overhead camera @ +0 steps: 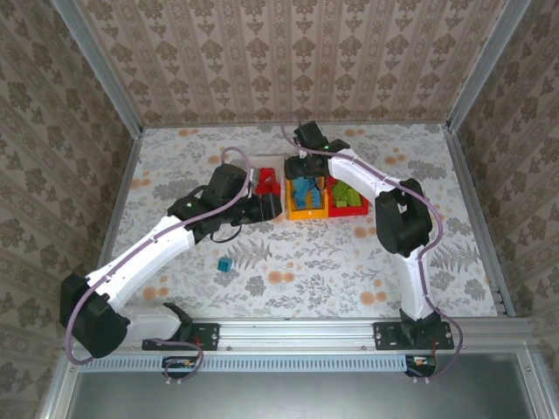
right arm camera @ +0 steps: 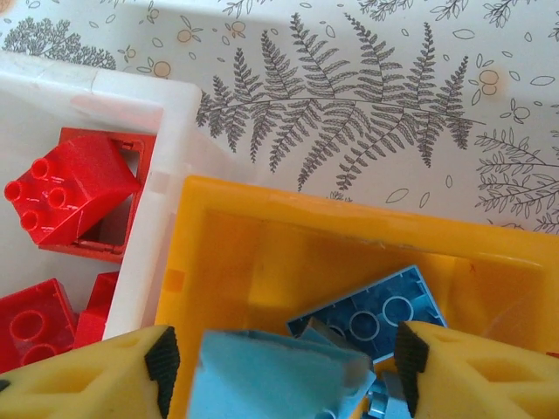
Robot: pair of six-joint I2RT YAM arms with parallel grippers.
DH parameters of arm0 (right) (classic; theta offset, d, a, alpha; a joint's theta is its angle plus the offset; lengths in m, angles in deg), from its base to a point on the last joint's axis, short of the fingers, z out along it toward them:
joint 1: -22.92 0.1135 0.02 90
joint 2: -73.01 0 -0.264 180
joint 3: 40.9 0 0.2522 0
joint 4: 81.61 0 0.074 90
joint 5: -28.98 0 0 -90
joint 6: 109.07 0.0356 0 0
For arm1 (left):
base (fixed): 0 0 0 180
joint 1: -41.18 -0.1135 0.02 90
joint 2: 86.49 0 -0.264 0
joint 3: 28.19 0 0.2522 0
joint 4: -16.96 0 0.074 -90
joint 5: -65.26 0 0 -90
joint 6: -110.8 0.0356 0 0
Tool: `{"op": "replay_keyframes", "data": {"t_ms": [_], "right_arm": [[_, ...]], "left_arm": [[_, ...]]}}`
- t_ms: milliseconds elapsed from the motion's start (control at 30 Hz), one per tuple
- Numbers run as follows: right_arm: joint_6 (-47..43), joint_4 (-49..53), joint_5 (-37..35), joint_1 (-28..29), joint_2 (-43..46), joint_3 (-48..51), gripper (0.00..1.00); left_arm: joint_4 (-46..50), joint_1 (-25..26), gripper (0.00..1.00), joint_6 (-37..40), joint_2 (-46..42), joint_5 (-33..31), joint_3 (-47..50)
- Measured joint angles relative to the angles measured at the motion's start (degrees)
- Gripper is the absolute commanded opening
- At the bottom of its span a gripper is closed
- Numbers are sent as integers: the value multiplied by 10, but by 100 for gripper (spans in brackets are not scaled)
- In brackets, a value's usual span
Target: Sort the legos into containers by color
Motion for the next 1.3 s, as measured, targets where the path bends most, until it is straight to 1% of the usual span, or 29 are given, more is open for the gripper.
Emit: {"op": "replay_keyframes", "data": {"t_ms": [167, 233, 333, 433, 533, 600, 733, 833, 900, 1100, 1200, 1300], "right_arm": [[3, 4, 2, -1, 3, 1, 73], [2, 1, 2, -1, 18, 15, 72], [2, -16, 4, 1, 74, 69, 73], [-1, -55, 7, 9, 160, 154, 74], [-23, -103, 22, 40, 254, 248, 77], [-41, -132, 43, 78, 305, 306, 78], [-56, -166, 97, 147, 354, 394, 79], [-51, -182, 142, 170, 368, 451, 80], [-43, -187, 165, 178, 371, 475, 80], [-21, -203, 228, 196, 378, 506, 80], [-16, -214, 256, 199, 385, 514, 80], [-12, -217, 273, 200, 392, 521, 80]], "left_arm": [[24, 0, 65, 2, -8, -18, 21], [47, 0, 67, 1, -16, -34, 29], [92, -4, 69, -14, -36, -58, 45], [139, -19, 72, -40, -65, -79, 78], [178, -45, 74, -68, -93, -87, 122], [203, -64, 75, -83, -101, -88, 150], [226, -80, 79, -83, -90, -86, 178], [226, -84, 80, -48, -55, -82, 180], [225, -85, 80, -10, -17, -82, 177], [217, -87, 79, 99, 91, -91, 142], [210, -92, 76, 132, 123, -101, 124], [197, -96, 69, 153, 146, -104, 118]]}}
